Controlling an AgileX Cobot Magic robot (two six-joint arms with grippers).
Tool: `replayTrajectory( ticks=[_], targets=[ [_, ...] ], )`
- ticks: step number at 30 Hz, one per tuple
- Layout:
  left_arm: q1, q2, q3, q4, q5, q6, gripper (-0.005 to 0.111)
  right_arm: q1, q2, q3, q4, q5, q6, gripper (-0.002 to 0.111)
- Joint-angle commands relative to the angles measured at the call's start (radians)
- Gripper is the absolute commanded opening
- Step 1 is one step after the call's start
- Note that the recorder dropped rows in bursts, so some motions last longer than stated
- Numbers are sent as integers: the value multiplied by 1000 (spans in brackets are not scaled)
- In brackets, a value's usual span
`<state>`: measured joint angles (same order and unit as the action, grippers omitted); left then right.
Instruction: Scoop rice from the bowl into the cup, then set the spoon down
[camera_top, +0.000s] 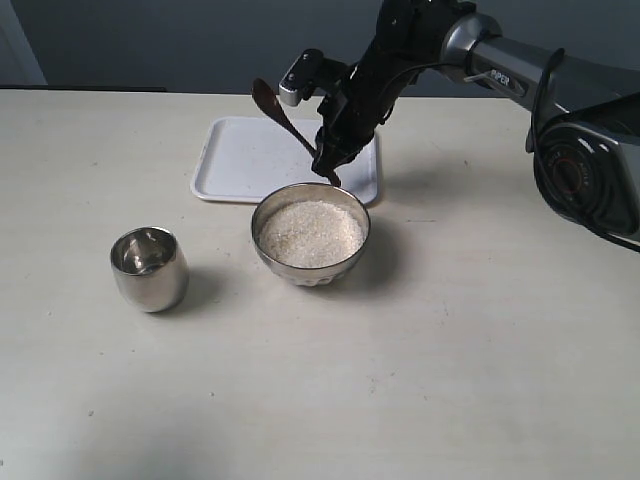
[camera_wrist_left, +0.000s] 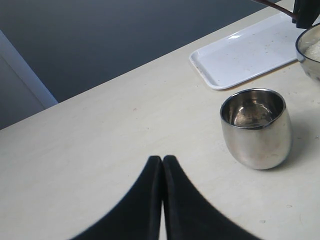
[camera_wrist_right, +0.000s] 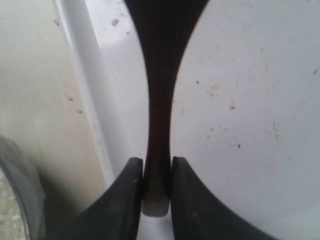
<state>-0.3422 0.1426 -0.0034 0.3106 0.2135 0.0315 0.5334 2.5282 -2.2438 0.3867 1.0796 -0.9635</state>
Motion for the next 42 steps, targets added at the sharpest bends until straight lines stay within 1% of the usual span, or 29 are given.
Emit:
replayTrajectory(
  ticks=[1,3,6,9,11,13,15,17,18,21,26,28,30,31,33,34,35,38,42],
  targets=[
    [-10,-7,3,-3,-5,-3,0,-5,-6,-4,24,9,45,-1],
    [-10,-7,3,-3,-5,-3,0,-5,-6,-4,37,6,48,0],
    [-10,-7,3,-3,-5,-3,0,-5,-6,-4,42,0,53,10],
    [-10,-7,3,-3,-5,-3,0,-5,-6,-4,32,-15,76,23],
    [-10,-7,3,-3,-5,-3,0,-5,-6,-4,32,-19,85,34],
    [-10,-7,3,-3,-5,-3,0,-5,-6,-4,32,-19,85,48],
    [-10,-7,3,-3,-5,-3,0,-5,-6,-4,24,-27,85,58],
    [-10,-7,3,-3,-5,-3,0,-5,-6,-4,22,-35,85,63],
    [-10,-7,3,-3,-5,-3,0,-5,-6,-4,22,-35,89,63],
    [-10,-7,3,-3,-5,-3,0,-5,-10,-4,-3,-32,142,63],
    [-10,-7,3,-3,-5,-3,0,-5,-64,-4,-190,9,284,62],
    [-10,-7,3,-3,-5,-3,0,-5,-92,-4,-246,29,332,59],
    [-10,-7,3,-3,-5,-3,0,-5,-123,-4,-268,53,339,50],
    [-10,-7,3,-3,-5,-3,0,-5,-141,-4,-270,74,339,41],
    [-10,-7,3,-3,-5,-3,0,-5,-181,-4,-277,105,339,22],
    [-10,-7,3,-3,-5,-3,0,-5,-202,-4,-284,133,339,9],
    [-10,-7,3,-3,-5,-3,0,-5,-221,-4,-293,141,364,0],
    [-10,-7,3,-3,-5,-3,0,-5,-274,-4,-331,141,485,-1],
    [-10,-7,3,-6,-8,-3,0,-5,-345,-4,-325,141,545,-1]
  ],
)
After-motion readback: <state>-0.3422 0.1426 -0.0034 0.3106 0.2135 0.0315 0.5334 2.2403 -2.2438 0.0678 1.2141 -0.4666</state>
